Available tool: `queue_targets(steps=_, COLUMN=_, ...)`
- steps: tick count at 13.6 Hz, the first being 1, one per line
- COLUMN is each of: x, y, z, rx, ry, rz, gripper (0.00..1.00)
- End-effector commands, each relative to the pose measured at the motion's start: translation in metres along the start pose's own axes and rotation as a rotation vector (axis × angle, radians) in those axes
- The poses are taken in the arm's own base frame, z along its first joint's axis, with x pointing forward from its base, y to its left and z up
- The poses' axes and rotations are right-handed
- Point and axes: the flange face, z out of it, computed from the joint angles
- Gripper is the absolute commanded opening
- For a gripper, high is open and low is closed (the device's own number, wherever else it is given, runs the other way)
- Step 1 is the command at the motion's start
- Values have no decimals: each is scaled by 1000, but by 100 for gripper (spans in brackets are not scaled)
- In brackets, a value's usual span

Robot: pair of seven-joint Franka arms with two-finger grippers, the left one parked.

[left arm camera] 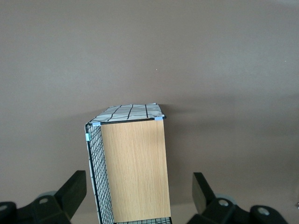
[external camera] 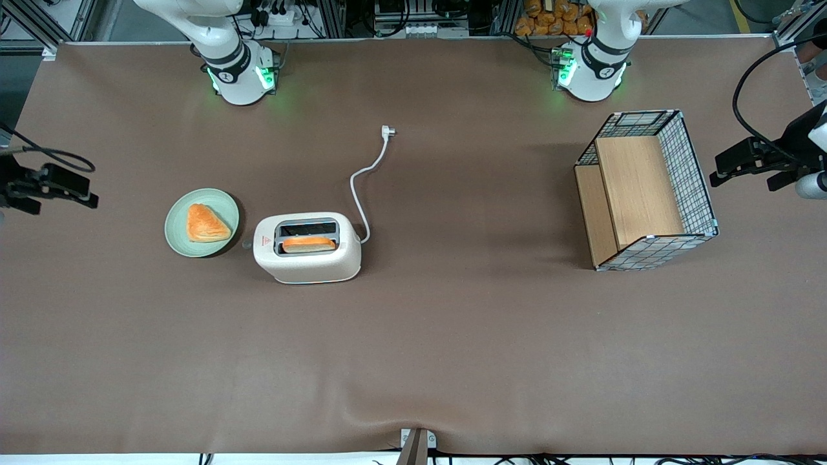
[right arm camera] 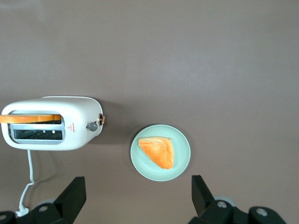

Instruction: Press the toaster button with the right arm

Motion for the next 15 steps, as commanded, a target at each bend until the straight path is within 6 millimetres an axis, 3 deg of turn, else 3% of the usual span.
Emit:
queue_targets(steps=1, x=-40, y=-6, z=-1, rx=-40, ry=29, rz=18, gripper=100)
queue_targets(steps=8, x=-48, y=-7, z=0, rx=-31, ry=9, rz=20, gripper=100)
queue_targets(steps=15, x=-29, y=-8, z=3, rx=-25, ry=4, rz=8, gripper=100)
